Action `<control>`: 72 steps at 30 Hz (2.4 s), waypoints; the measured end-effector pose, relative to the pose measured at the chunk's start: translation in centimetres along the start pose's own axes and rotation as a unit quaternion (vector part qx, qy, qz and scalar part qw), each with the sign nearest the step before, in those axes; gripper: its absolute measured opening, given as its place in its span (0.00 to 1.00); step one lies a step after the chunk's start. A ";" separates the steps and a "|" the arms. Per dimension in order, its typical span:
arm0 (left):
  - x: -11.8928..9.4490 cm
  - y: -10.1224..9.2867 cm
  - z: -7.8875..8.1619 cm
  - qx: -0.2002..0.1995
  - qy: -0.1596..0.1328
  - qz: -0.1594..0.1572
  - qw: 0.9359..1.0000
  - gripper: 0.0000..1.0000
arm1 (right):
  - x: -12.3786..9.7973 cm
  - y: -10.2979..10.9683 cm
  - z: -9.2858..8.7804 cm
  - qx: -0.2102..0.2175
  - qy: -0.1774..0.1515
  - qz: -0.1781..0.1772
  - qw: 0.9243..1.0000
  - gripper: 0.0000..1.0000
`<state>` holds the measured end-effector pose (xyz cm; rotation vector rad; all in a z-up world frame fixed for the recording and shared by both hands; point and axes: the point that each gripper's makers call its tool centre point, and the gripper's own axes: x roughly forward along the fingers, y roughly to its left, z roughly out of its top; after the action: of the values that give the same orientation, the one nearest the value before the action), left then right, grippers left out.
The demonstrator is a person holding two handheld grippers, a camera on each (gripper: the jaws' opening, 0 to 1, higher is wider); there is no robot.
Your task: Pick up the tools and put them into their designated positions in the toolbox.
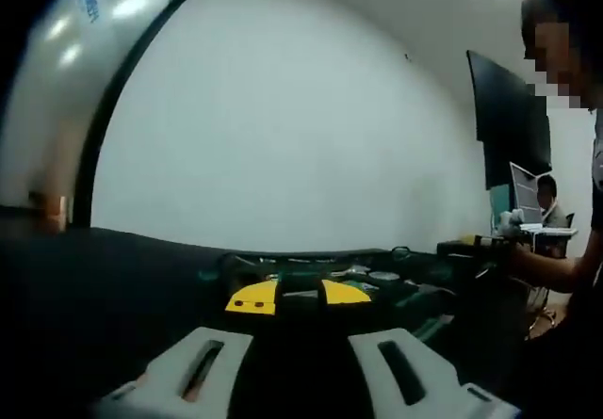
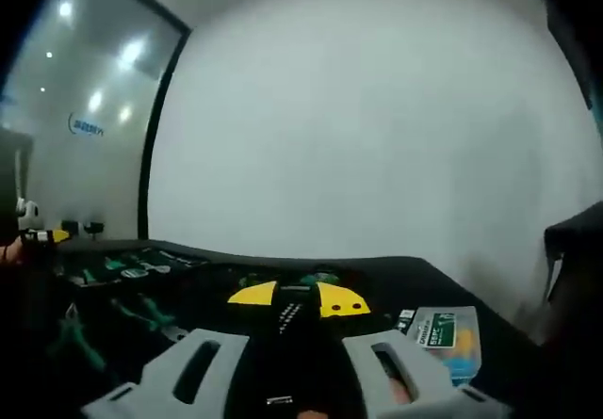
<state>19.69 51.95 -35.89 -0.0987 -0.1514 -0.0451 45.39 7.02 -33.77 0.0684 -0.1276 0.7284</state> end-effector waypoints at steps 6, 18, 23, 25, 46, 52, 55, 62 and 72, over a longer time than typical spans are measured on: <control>-0.1 0.4 0.4 -0.002 -0.009 0.005 1.000 0.16 | 0.1 0.0 -0.2 -0.011 0.003 0.002 1.000 0.12; 0.1 0.0 -0.1 0.005 0.006 0.010 1.000 0.16 | -0.6 0.0 -0.3 -0.038 0.013 -0.017 0.999 0.12; 0.1 -0.3 0.1 0.002 0.006 0.011 1.000 0.16 | -0.5 -0.1 0.1 -0.030 0.003 -0.012 0.999 0.12; 0.1 -0.5 0.2 0.001 0.006 0.009 1.000 0.16 | -0.7 -0.7 0.2 -0.014 0.001 -0.018 1.000 0.12; 0.0 -1.7 0.3 0.002 0.007 -0.021 1.000 0.16 | -2.3 10.4 0.8 -0.126 0.199 0.280 0.931 0.14; 0.3 -0.9 -0.1 0.008 0.015 -0.017 1.000 0.16 | -5.9 13.5 -3.9 -0.271 0.258 0.446 0.813 0.09; 0.3 -1.0 -0.3 0.012 0.019 -0.018 1.000 0.16 | -5.8 13.3 -4.1 -0.200 0.288 0.437 0.828 0.09; 0.3 -0.9 -0.2 0.014 0.018 -0.025 0.999 0.16 | -8.2 13.5 -3.1 -0.217 0.331 0.536 0.746 0.17; 0.3 -0.9 -0.2 0.015 0.016 -0.028 0.999 0.16 | -5.2 13.9 -6.2 -0.172 0.398 0.493 0.754 0.07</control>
<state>19.96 51.02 -35.92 -0.0629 -0.1225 -0.1010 32.89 14.58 -40.39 -0.7248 0.5809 1.7226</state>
